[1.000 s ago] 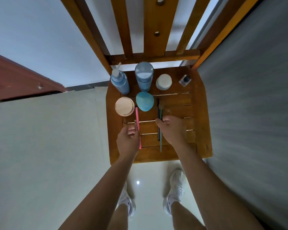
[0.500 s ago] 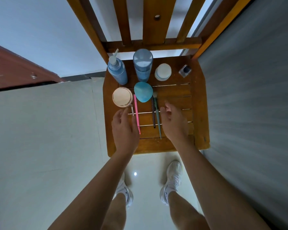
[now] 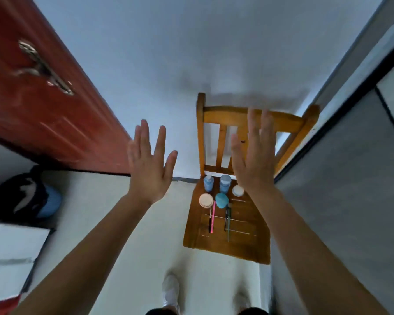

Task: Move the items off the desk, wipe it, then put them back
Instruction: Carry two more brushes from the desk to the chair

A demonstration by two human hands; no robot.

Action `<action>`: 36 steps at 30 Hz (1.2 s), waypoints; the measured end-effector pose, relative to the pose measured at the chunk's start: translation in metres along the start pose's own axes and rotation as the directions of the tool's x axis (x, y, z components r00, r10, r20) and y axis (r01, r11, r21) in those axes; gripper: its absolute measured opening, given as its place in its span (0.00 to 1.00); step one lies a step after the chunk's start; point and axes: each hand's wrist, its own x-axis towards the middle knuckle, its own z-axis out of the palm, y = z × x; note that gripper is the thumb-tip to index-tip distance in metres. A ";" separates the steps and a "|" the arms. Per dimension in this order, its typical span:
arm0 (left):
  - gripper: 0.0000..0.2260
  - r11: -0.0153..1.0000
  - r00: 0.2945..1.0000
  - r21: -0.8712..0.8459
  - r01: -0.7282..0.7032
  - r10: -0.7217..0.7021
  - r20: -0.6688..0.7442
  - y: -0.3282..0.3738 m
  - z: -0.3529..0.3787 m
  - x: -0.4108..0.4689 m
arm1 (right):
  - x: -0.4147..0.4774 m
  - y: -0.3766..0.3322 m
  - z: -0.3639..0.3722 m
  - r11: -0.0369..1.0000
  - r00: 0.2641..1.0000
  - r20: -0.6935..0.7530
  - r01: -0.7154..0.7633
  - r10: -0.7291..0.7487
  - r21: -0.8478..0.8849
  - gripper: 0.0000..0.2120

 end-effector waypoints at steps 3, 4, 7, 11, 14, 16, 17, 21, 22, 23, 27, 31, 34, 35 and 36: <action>0.27 0.977 0.985 0.176 0.124 -0.100 -0.139 -0.003 -0.104 -0.010 | 0.038 -0.080 -0.034 0.970 0.972 0.004 0.235 -0.235 0.057 0.30; 0.27 0.959 0.968 0.209 0.193 -0.150 -0.203 -0.007 -0.134 -0.022 | 0.045 -0.108 -0.040 0.948 0.952 0.010 0.302 -0.304 0.100 0.30; 0.27 0.897 0.898 0.258 0.358 -0.255 -0.359 -0.023 -0.208 -0.078 | 0.040 -0.186 -0.046 0.862 0.888 -0.010 0.449 -0.460 0.234 0.30; 0.29 0.777 0.786 0.260 0.573 -0.433 -0.441 -0.056 -0.276 -0.164 | -0.004 -0.283 -0.039 0.740 0.810 -0.033 0.551 -0.586 0.386 0.30; 0.29 0.700 0.707 0.242 0.672 -0.509 -0.491 -0.091 -0.326 -0.240 | -0.054 -0.362 -0.024 0.624 0.720 -0.036 0.625 -0.693 0.469 0.29; 0.28 0.668 0.679 0.255 0.699 -0.510 -0.528 -0.119 -0.357 -0.297 | -0.092 -0.416 -0.010 0.551 0.654 -0.041 0.667 -0.755 0.501 0.30; 0.28 0.641 0.658 0.260 0.722 -0.519 -0.546 -0.135 -0.374 -0.326 | -0.113 -0.446 -0.001 0.510 0.622 -0.050 0.683 -0.782 0.523 0.30; 0.28 0.520 0.563 0.268 0.811 -0.568 -0.601 -0.196 -0.436 -0.438 | -0.206 -0.564 0.032 0.392 0.539 -0.050 0.671 -0.841 0.629 0.31; 0.28 0.486 0.539 0.272 0.831 -0.576 -0.615 -0.208 -0.450 -0.464 | -0.231 -0.591 0.038 0.364 0.513 -0.042 0.662 -0.858 0.655 0.31; 0.28 0.452 0.515 0.275 0.849 -0.585 -0.626 -0.220 -0.463 -0.488 | -0.255 -0.617 0.044 0.335 0.487 -0.036 0.651 -0.873 0.682 0.31; 0.28 0.328 0.382 0.212 0.921 -0.647 -0.660 -0.258 -0.502 -0.569 | -0.338 -0.698 0.067 0.260 0.402 0.004 0.586 -0.916 0.768 0.31; 0.29 0.207 0.252 0.147 0.967 -0.699 -0.669 -0.299 -0.518 -0.622 | -0.385 -0.754 0.104 0.199 0.304 0.022 0.567 -0.952 0.799 0.30; 0.30 0.155 0.185 0.105 0.982 -0.718 -0.671 -0.334 -0.522 -0.644 | -0.407 -0.794 0.139 0.205 0.281 0.057 0.533 -0.958 0.821 0.30; 0.30 0.141 0.168 0.095 0.985 -0.723 -0.670 -0.348 -0.523 -0.649 | -0.414 -0.808 0.152 0.202 0.270 0.065 0.520 -0.961 0.830 0.30; 0.30 0.128 0.154 0.088 0.988 -0.726 -0.670 -0.363 -0.524 -0.655 | -0.421 -0.823 0.165 0.197 0.259 0.069 0.509 -0.963 0.838 0.29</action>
